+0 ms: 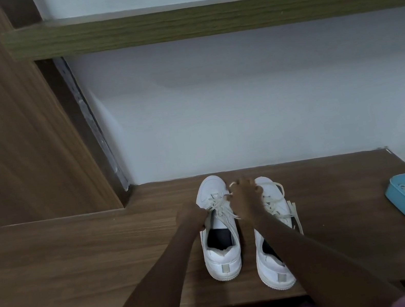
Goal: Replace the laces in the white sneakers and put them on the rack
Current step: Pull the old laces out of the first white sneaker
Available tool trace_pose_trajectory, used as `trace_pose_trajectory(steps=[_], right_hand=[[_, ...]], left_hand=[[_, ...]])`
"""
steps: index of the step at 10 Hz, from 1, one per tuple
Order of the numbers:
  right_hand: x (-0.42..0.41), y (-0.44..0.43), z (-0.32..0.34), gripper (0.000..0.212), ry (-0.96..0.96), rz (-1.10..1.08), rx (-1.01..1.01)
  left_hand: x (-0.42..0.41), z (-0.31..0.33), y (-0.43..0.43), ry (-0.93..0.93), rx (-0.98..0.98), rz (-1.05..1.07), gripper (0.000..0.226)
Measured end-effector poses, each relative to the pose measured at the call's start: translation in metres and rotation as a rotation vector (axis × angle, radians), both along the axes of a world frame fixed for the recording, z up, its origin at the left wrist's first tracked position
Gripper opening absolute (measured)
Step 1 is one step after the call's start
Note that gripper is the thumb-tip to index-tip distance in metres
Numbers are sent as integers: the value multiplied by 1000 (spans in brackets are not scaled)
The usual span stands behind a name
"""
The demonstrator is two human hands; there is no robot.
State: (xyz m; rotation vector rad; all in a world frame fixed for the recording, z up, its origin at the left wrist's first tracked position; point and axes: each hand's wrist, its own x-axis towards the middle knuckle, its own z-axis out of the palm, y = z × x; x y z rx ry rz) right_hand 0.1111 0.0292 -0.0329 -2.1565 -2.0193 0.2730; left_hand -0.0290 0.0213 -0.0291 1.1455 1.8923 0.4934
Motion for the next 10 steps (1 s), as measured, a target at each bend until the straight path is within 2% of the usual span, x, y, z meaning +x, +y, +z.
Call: trace_pose_trajectory(steps=[1,2,3,4,6,7,8,10], right_hand=[[-25,-3,-1,28,-52,186,-12],[-35,-2,-3,28,-79,182,-28],[-38,-4,3,29,-182,192,21],[-32,-4,2,32,-180,160,62],[8,-1,4,34,-120,-159,72],[27,2,5,32,-48,-421,85],[37,6,9,34,66,-628,78],[20,4,-3,29,-20,-382,61]], left_hand=[[-2,5,-4,98,45,-48,35],[-1,4,-7,166,42,-116,34],[-1,4,-8,182,21,-128,33],[-2,8,-9,167,16,-108,34],[0,8,-7,52,-1,-52,30],[-1,9,-6,22,2,-28,30],[-1,4,-4,71,5,-47,30],[7,-2,-2,453,205,-352,30]])
